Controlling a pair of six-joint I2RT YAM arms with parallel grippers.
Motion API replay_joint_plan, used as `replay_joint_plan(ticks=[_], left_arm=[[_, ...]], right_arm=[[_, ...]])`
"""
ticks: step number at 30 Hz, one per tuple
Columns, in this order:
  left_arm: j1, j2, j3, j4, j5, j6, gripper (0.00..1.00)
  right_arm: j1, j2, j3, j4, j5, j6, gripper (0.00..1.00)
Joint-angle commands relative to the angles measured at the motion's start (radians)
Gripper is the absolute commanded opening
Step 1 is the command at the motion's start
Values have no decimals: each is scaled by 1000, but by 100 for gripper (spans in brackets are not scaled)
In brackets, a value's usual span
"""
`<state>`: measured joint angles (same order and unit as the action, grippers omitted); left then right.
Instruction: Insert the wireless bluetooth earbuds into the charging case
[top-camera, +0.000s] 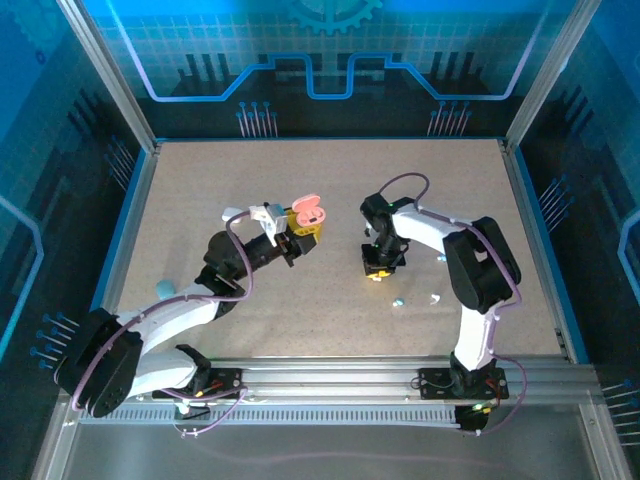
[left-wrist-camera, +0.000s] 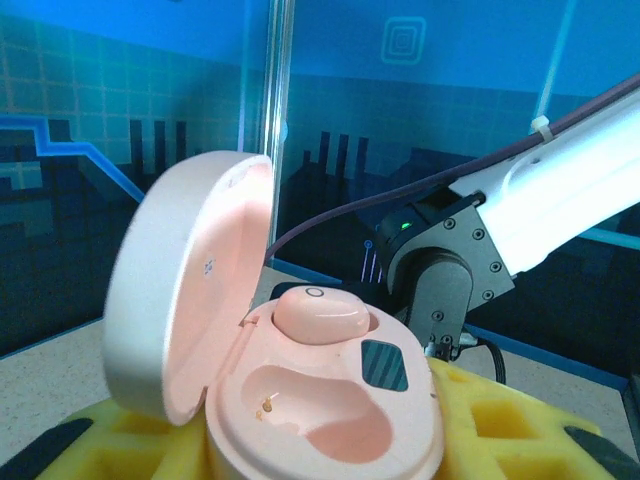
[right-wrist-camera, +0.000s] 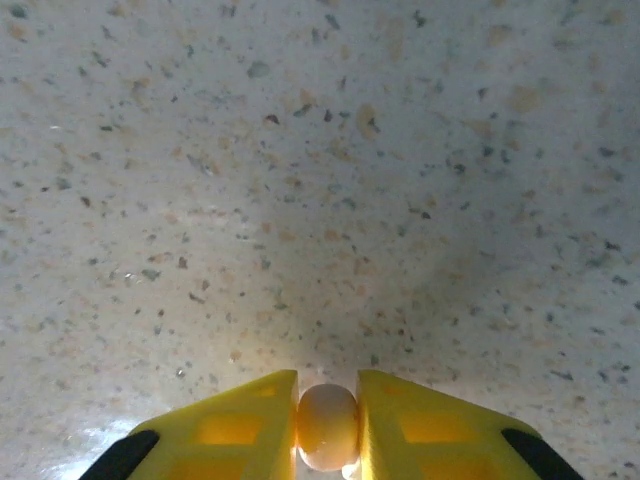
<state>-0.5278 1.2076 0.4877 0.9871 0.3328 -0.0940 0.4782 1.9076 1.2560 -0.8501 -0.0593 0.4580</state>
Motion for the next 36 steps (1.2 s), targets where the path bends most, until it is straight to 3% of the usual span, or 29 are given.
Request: replay_joint_plan(ticks=[1, 11, 27, 36], left_arm=[[7, -7, 0, 0, -7, 26, 39], [7, 7, 9, 4, 5, 17, 39], [8, 17, 11, 11, 9, 7, 40], [8, 32, 17, 2, 15, 6, 40]], right_arm=[[25, 41, 35, -65, 55, -23, 25], [42, 80, 66, -95, 84, -30, 30], [53, 113, 75, -127, 97, -51, 23], [36, -68, 78, -131, 73, -31, 19]])
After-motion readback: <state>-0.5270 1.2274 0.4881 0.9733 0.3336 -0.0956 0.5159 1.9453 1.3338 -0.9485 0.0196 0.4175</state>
